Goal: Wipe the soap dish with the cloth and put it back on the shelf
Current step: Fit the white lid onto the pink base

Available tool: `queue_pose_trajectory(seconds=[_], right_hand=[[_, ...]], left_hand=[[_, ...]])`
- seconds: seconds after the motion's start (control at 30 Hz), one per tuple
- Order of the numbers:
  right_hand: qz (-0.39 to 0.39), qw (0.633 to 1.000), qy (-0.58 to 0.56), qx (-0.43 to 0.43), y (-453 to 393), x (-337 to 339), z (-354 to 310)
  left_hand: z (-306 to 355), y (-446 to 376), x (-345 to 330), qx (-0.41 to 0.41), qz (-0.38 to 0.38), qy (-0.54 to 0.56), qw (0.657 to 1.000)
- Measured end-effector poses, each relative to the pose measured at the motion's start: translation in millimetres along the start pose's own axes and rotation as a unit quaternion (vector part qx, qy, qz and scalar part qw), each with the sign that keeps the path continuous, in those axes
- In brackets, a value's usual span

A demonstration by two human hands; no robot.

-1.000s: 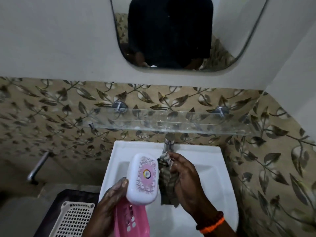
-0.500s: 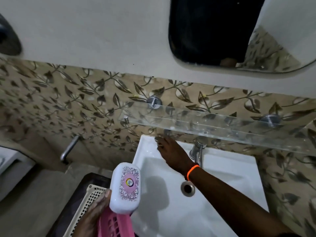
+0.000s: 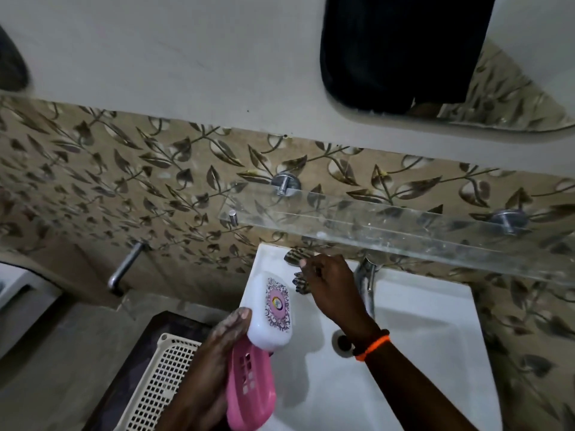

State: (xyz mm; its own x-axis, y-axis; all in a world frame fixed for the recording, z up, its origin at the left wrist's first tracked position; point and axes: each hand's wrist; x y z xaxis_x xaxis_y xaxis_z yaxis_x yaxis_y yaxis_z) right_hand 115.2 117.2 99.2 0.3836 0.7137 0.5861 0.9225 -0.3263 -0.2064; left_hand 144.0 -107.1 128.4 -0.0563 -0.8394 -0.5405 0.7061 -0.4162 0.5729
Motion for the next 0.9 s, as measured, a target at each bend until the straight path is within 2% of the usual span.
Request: queue_pose_trajectory(seconds=[0.03, 0.1, 0.2, 0.3, 0.4, 0.47, 0.53, 0.67, 0.77, 0.9], right_hand=[[-0.005, 0.993, -0.104, -0.060, 6.8, 10.7, -17.6], [-0.038, 0.955, -0.242, -0.170, 22.8, 32.9, -46.3], [-0.106, 0.930, -0.270, -0.228, 46.8, 54.8, -65.0], [-0.086, 0.924, -0.273, -0.255, 58.7, 70.6, -66.8], [-0.077, 0.889, -0.337, -0.301, 64.0, 86.5, -61.7], [-0.060, 0.880, -0.361, -0.303, 69.6, 97.3, -59.7], [-0.026, 0.883, -0.370, -0.289, 76.8, 105.4, -52.4], [0.012, 0.896, -0.363, -0.256, 95.0, 118.1, -39.8], [-0.006, 0.908, -0.355, -0.224, 109.2, 121.7, -39.3], [-0.003, 0.942, -0.285, -0.180, 120.2, 122.1, -46.1]], left_hand=[[-1.2, -3.2, -5.9, -0.003, -0.002, -0.018, 1.000], [-2.5, -4.4, -20.0, -0.004, -0.015, -0.049, 0.999], [-5.0, -1.6, -42.5, -0.016, -0.048, -0.130, 0.990], [-9.1, 2.1, -61.7, -0.029, -0.089, -0.212, 0.973], [-13.4, 4.7, -75.0, -0.042, -0.099, -0.307, 0.946], [-17.6, 5.4, -83.5, -0.053, -0.106, -0.331, 0.936], [-17.0, 7.9, -95.4, -0.066, -0.072, -0.325, 0.941], [-12.7, -7.8, -108.0, -0.021, 0.015, -0.168, 0.985], [-10.9, -15.0, -119.1, -0.005, 0.018, -0.094, 0.995], [-13.2, -11.8, -135.5, -0.006, 0.005, -0.074, 0.997]])
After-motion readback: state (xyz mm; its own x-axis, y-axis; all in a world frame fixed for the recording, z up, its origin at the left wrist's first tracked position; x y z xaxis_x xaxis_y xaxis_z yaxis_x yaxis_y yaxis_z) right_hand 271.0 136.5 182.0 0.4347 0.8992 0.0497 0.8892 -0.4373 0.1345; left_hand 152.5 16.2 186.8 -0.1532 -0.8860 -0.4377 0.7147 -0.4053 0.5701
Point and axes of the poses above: each hand's wrist, its own y-axis away from the middle knuckle, its own x-axis out of the back of the hand, z = x × y, and after that the axes turned 8 degrees about x, right-handed
